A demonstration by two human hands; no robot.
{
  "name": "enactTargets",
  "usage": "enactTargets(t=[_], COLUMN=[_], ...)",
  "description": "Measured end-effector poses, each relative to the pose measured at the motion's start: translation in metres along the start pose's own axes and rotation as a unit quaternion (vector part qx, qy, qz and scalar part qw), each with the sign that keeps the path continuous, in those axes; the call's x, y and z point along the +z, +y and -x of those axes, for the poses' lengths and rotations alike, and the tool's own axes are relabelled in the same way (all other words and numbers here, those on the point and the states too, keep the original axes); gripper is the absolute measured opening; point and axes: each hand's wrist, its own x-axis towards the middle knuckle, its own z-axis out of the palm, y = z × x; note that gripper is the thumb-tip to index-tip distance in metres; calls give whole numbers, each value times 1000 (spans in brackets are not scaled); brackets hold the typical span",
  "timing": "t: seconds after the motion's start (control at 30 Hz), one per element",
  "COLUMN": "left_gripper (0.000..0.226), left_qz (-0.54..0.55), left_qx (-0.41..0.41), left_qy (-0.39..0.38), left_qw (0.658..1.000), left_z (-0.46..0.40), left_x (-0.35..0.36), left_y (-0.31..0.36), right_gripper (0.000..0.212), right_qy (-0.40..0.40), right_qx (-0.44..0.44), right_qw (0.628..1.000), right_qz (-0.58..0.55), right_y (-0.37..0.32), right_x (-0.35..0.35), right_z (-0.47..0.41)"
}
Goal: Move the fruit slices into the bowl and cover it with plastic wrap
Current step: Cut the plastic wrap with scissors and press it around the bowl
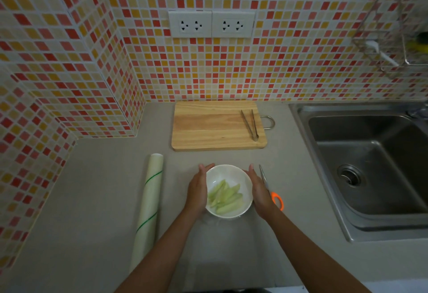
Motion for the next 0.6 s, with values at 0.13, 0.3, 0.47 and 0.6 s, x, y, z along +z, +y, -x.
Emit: enactTargets(t=[0.13,0.3,0.47,0.6], left_gripper=[59,48,42,45], left_qz=[-63,8,44,77], left_qx=[35,64,35,17], left_qy=[26,138,145,124], left_qw=[997,988,988,989], left_z=[-4,23,25,20], left_x=[-13,6,13,11], left_y=[7,-1,-5,-8], right_gripper=[52,44,38,43], right_qy=[60,6,-43,-46], right_qx=[-51,-78,-39,-34], right_qw=[997,997,998,998], right_qz=[7,29,40,35], right_y=[-6,-23,-20,-20], right_x=[-5,-2,7,8], right_z=[-2,-6,-9,-5])
